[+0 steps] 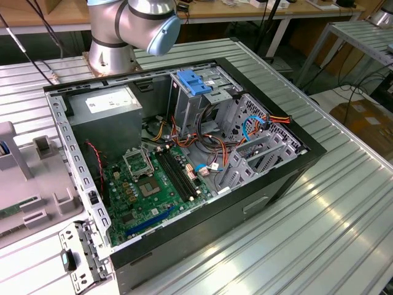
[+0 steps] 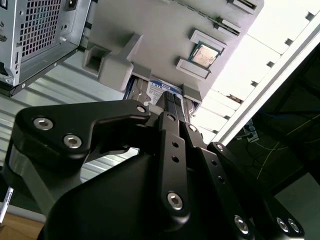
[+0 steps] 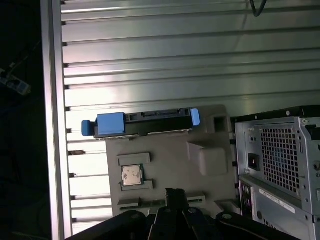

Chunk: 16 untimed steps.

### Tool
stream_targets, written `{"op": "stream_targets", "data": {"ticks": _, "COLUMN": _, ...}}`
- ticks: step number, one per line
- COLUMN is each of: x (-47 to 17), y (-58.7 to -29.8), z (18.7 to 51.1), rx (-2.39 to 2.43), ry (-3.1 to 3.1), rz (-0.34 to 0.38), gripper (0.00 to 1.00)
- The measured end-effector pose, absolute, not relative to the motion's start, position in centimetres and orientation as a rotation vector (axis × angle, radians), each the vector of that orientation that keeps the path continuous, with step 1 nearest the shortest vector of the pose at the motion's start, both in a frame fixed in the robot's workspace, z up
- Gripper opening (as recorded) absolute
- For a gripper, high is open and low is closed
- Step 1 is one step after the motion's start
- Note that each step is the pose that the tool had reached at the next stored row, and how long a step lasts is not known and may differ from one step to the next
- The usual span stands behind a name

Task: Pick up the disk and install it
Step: 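Reach for the disk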

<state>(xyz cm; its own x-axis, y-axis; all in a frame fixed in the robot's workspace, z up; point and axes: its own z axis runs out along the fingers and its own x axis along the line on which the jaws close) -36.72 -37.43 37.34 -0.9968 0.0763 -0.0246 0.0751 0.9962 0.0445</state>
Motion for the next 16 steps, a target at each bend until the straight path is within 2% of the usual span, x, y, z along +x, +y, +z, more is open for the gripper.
{"op": "stream_targets", "data": {"ticks": 16, "x": -37.44, "y": -36.72, "z": 36.66, "rx": 0.118, "ry": 3.113, "rz": 0.068, "gripper": 0.11}}
